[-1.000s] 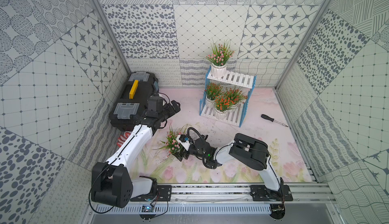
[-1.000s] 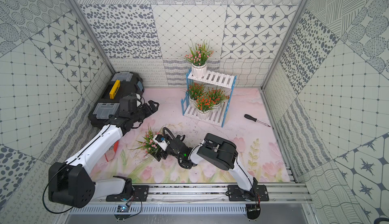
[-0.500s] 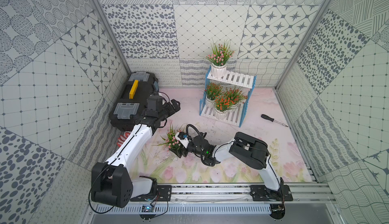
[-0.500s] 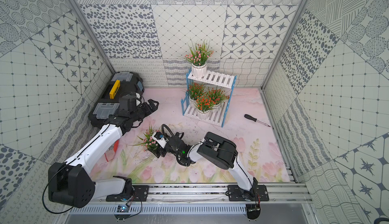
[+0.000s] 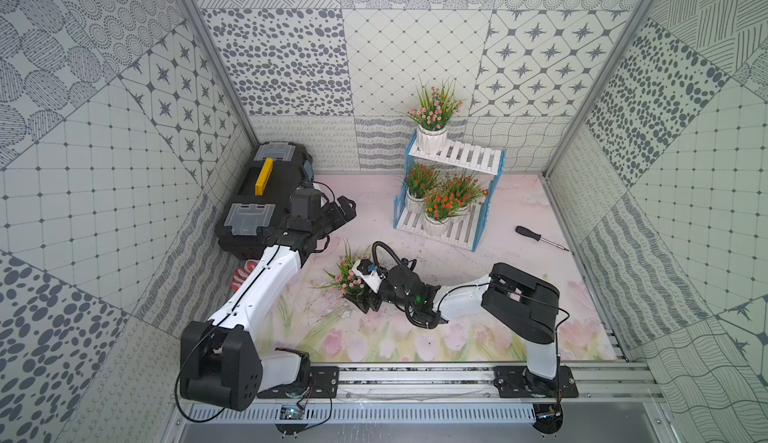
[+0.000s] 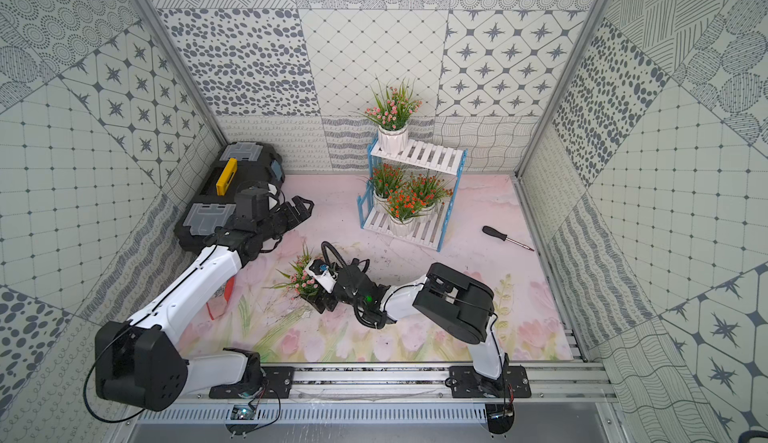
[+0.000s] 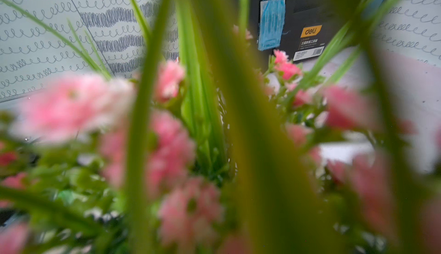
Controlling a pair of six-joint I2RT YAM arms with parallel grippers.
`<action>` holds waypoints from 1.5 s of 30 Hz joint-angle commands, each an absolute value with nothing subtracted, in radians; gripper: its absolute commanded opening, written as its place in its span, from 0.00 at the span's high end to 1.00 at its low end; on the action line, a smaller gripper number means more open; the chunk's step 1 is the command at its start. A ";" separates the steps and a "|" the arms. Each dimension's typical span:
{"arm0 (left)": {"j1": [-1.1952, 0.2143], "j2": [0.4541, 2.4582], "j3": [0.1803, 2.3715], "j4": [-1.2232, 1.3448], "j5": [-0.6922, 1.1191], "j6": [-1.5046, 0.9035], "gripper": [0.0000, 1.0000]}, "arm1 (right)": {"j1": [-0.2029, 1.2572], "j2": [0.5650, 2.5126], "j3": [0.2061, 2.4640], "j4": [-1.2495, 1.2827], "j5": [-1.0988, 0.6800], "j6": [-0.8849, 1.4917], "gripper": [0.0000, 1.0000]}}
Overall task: Place the baby's breath potted plants on the rack by color
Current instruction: Pick up the baby's breath potted plant from the center of the board, then place the baby's breath potted plant on the rack.
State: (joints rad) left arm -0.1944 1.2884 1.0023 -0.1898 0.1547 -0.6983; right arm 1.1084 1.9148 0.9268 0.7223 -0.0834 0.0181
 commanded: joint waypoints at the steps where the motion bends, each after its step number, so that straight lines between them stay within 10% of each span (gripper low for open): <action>1: -0.188 1.289 1.014 -0.157 0.165 -0.681 0.02 | 1.104 1.782 0.931 0.724 -0.049 0.005 0.21; 17: -0.189 1.292 1.013 -0.155 0.163 -0.682 0.02 | 0.910 1.415 1.113 0.237 0.044 -0.038 0.20; 45: -0.189 1.312 1.022 -0.153 0.181 -0.683 0.02 | 0.406 1.563 1.589 0.034 -0.037 -0.077 0.20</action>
State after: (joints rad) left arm -0.1944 1.3010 1.0042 -0.1883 0.1699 -0.6983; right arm 0.4351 1.5402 1.5127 -0.0307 -0.0082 -0.0692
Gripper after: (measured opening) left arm 0.983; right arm 0.844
